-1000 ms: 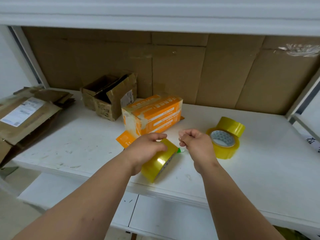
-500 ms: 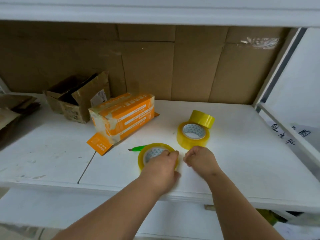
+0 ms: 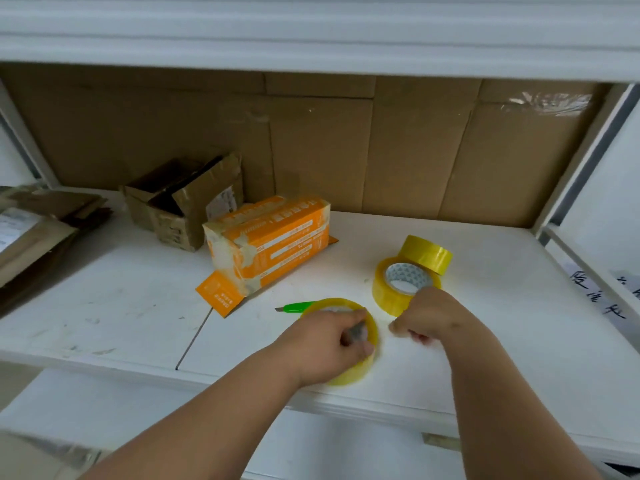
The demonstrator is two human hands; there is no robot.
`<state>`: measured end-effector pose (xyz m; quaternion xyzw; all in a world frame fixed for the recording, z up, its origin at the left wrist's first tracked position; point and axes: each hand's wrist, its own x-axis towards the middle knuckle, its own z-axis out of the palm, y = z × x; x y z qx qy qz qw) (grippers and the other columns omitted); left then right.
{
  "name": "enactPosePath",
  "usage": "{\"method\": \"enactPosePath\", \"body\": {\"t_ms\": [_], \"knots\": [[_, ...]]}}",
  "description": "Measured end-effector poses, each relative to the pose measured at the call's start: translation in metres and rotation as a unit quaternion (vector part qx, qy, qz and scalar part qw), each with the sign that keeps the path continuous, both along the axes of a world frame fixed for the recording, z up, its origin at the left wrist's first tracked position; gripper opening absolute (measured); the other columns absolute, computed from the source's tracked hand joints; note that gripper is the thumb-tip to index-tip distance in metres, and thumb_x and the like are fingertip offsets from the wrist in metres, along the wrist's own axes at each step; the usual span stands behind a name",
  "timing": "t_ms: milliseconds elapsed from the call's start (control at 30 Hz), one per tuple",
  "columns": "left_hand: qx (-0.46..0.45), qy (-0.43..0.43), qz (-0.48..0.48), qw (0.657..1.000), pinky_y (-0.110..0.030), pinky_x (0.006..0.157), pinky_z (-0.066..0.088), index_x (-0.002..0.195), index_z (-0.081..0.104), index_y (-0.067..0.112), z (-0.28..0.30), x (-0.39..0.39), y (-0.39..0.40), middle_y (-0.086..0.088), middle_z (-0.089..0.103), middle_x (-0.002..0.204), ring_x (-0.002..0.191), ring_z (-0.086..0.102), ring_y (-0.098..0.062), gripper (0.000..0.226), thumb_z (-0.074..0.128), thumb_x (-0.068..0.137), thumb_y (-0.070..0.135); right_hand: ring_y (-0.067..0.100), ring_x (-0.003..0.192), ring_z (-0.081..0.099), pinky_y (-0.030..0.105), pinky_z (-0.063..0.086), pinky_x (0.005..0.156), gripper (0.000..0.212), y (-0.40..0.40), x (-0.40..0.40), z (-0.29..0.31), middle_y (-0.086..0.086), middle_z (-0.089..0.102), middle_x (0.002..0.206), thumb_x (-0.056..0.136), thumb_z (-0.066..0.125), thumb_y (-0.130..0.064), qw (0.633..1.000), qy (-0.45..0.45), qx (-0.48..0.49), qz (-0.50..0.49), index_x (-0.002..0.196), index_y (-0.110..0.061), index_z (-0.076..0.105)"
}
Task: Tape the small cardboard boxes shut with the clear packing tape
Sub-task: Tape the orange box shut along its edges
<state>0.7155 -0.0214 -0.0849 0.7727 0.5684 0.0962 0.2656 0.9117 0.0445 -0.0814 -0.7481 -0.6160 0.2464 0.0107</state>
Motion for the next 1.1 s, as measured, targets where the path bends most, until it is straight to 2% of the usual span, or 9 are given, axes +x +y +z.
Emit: {"method": "enactPosePath", "body": {"t_ms": [100,200,333,467,600,733,867,967,1100], "knots": [[0.063,-0.083,0.076,0.992,-0.029,0.096,0.049,0.136,0.057,0.033,0.007,-0.018,0.006,0.007,0.069,0.117,0.109,0.061,-0.012,0.043,0.058,0.094,0.044,0.022,0.086,0.059,0.027,0.045,0.067,0.039,0.004,-0.013,0.016,0.004,0.060,0.091,0.067,0.071,-0.049,0.998,-0.003,0.059,0.006,0.083,-0.016,0.058],[0.219,-0.133,0.196,0.946,-0.026,0.081,0.047,0.125,0.065,0.022,0.009,-0.046,0.020,0.008,0.064,0.091,0.094,0.062,-0.017,0.034,0.064,0.092,0.031,0.023,0.086,0.057,0.027,0.039,0.062,0.025,0.002,-0.045,0.027,0.001,0.059,0.081,0.085,0.064,-0.036,0.988,0.083,0.130,0.000,0.072,-0.020,0.053],[0.354,-0.164,0.337,0.857,-0.038,0.090,0.043,0.129,0.056,0.013,0.013,-0.096,0.041,-0.009,0.051,0.112,0.110,0.049,-0.032,0.052,0.074,0.083,0.030,0.026,0.108,0.060,0.033,0.048,0.090,0.023,0.013,-0.096,0.021,0.004,0.063,0.117,0.091,0.060,-0.034,0.972,0.152,0.180,0.021,0.111,-0.023,0.062],[0.292,-0.023,0.307,0.905,-0.045,0.103,0.037,0.139,0.053,0.034,-0.002,-0.143,0.068,-0.016,0.034,0.145,0.128,0.038,-0.038,0.071,0.052,0.078,0.070,0.030,0.130,0.047,0.043,0.041,0.107,0.055,0.032,-0.141,0.017,0.004,0.039,0.148,0.095,0.055,-0.033,0.969,0.137,0.204,0.040,0.147,-0.029,0.039],[0.269,-0.105,0.240,0.927,-0.044,0.110,0.039,0.139,0.056,0.027,-0.006,-0.171,0.087,-0.004,0.030,0.157,0.140,0.035,-0.029,0.053,0.061,0.091,0.048,0.031,0.137,0.039,0.044,0.036,0.112,0.057,0.048,-0.171,0.018,0.005,0.036,0.152,0.096,0.055,-0.029,0.966,0.169,0.196,0.024,0.150,-0.026,0.035],[0.228,-0.185,0.252,0.922,-0.034,0.099,0.047,0.136,0.055,0.030,0.006,-0.198,0.105,0.002,0.057,0.138,0.123,0.055,-0.020,0.044,0.052,0.097,0.049,0.037,0.137,0.036,0.051,0.034,0.113,0.074,0.058,-0.192,0.008,0.011,0.031,0.152,0.091,0.061,-0.041,0.946,0.251,0.173,-0.110,0.153,-0.024,0.025],[0.074,-0.437,0.360,0.821,-0.048,0.086,0.058,0.098,0.063,0.032,0.024,-0.217,0.121,-0.002,0.070,0.099,0.093,0.069,-0.028,0.038,0.048,0.088,0.066,0.033,0.145,0.027,0.051,0.029,0.116,0.093,0.068,-0.208,0.000,0.001,0.018,0.162,0.085,0.063,-0.061,0.831,0.469,0.141,-0.262,0.157,-0.033,0.010],[-0.096,-0.556,0.393,0.726,-0.040,0.069,0.062,0.114,0.058,0.022,0.032,-0.219,0.129,-0.007,0.070,0.102,0.079,0.073,-0.030,0.044,0.037,0.100,0.059,0.029,0.141,0.036,0.048,0.028,0.117,0.080,0.071,-0.218,0.000,-0.002,0.031,0.159,0.088,0.057,-0.063,0.762,0.595,0.097,-0.238,0.155,-0.038,0.021],[-0.243,-0.578,0.366,0.688,-0.033,0.054,0.058,0.130,0.053,0.017,0.025,-0.220,0.137,-0.017,0.072,0.106,0.078,0.076,-0.026,0.055,0.039,0.098,0.060,0.031,0.126,0.056,0.052,0.038,0.111,0.058,0.080,-0.232,0.006,-0.001,0.053,0.145,0.091,0.054,-0.061,0.718,0.686,0.035,-0.109,0.144,-0.041,0.043]]}}
